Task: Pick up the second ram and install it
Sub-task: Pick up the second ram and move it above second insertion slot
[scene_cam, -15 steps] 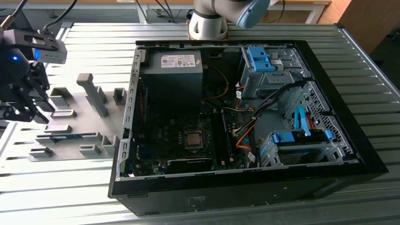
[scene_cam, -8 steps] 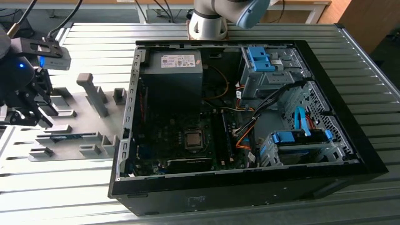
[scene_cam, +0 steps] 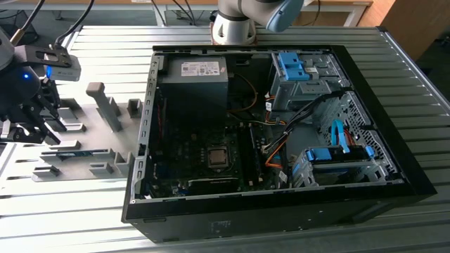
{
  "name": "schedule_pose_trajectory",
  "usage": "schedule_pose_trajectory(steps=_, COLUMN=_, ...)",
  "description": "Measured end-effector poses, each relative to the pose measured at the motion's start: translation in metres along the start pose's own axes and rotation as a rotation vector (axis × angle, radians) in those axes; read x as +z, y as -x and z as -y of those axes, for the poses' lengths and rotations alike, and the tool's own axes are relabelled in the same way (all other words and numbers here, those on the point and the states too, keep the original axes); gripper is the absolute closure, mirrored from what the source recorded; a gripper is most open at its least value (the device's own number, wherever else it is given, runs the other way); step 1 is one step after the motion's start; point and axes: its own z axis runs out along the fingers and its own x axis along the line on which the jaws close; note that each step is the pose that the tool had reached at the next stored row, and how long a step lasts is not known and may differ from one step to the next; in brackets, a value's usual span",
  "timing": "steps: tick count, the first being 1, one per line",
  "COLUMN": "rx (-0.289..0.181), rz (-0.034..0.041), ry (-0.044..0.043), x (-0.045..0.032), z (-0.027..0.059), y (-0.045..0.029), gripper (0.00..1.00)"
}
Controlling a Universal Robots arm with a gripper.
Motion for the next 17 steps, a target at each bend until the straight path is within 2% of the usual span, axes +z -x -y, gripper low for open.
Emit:
schedule_pose_trajectory(steps=11, rx=-0.001, rz=-0.0003, ry=0.0001, x=0.0003, z=0.0, y=0.0, gripper=0.64)
schedule_pose_trajectory(steps=17, rx=-0.012, rz=-0.0004, ry=0.0, x=0.0052, z=0.0001, y=0.0, gripper=0.64)
